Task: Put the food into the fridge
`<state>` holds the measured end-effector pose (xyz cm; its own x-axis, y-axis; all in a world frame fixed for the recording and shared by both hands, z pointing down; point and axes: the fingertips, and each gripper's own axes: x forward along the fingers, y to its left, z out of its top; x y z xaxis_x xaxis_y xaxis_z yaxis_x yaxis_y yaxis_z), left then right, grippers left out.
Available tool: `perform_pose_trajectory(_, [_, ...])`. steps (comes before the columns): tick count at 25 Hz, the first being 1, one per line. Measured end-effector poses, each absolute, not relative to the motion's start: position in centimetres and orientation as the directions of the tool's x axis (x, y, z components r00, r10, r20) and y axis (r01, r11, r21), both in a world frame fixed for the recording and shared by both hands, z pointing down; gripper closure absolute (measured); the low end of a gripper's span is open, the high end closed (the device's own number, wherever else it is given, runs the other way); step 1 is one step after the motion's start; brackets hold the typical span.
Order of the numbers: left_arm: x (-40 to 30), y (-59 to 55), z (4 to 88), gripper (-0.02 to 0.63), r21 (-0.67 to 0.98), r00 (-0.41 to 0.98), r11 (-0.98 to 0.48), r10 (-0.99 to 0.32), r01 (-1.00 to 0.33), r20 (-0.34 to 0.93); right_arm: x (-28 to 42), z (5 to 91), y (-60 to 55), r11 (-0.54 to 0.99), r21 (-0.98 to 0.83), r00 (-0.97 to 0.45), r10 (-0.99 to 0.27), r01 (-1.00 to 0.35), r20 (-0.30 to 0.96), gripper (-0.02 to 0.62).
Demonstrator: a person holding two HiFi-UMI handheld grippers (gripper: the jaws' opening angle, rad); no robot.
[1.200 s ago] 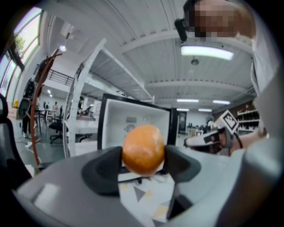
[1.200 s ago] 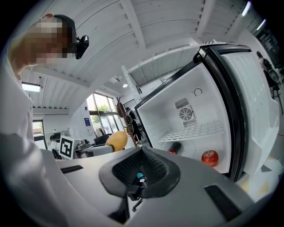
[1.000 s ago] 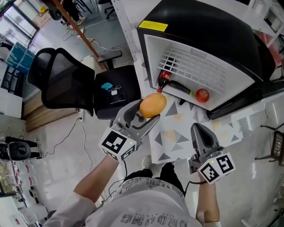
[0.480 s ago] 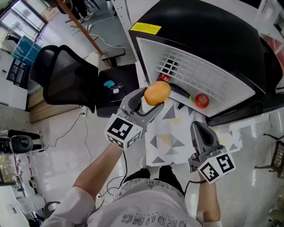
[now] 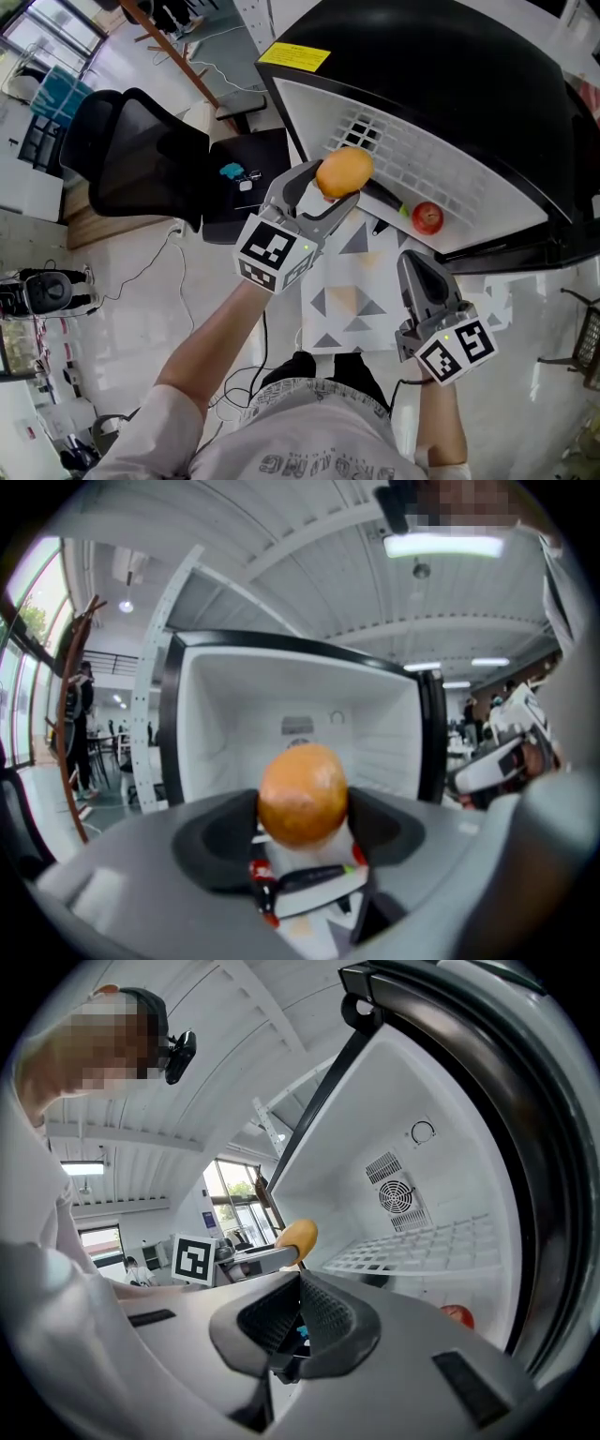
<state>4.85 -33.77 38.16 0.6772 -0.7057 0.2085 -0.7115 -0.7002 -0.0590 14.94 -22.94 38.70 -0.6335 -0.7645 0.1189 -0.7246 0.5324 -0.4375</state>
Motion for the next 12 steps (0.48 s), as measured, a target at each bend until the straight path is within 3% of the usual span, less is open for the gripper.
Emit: perform_pose_trajectory(12, [6.4,-38.3,39.2,0.304,-0.076,0.659,-0.685,-0.720,-0.724,0.217,15.5,39.1,-24.5,0.549,-0.424,-0.649,-0.748,-0.721,0.135,0.594])
